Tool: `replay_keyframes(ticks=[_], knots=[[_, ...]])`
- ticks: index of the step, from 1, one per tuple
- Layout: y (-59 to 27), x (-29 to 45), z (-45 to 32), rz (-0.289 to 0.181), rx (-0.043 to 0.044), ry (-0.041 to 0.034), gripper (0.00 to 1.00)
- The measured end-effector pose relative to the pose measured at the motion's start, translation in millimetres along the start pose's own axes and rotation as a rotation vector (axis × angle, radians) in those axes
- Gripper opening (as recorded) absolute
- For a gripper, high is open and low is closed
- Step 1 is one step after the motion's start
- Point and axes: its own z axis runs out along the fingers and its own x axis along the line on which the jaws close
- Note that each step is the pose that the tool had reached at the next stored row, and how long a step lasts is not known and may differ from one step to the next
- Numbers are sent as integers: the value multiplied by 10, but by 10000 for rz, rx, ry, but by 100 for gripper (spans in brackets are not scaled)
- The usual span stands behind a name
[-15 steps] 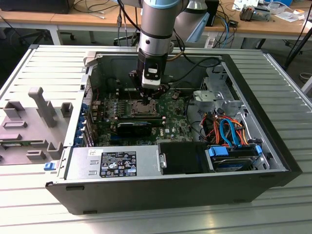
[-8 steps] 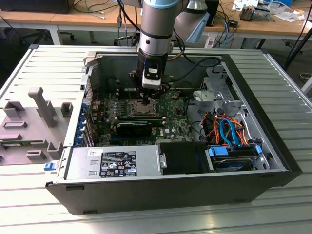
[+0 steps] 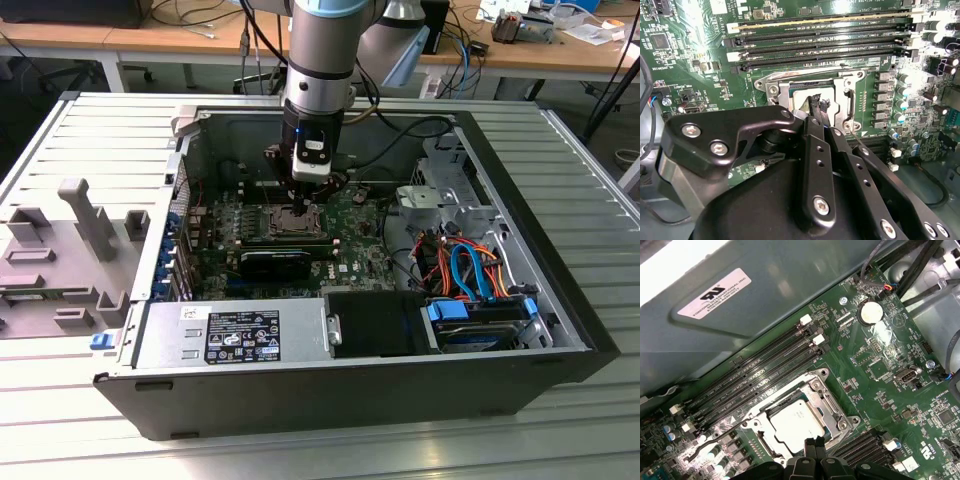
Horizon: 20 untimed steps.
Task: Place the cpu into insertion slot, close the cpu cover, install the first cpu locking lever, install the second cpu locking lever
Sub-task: 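Install the first cpu locking lever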
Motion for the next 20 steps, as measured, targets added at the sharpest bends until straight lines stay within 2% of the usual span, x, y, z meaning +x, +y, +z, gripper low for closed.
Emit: replay_keyframes(ticks=[20], knots=[[0, 0, 0, -303, 10, -30, 11]])
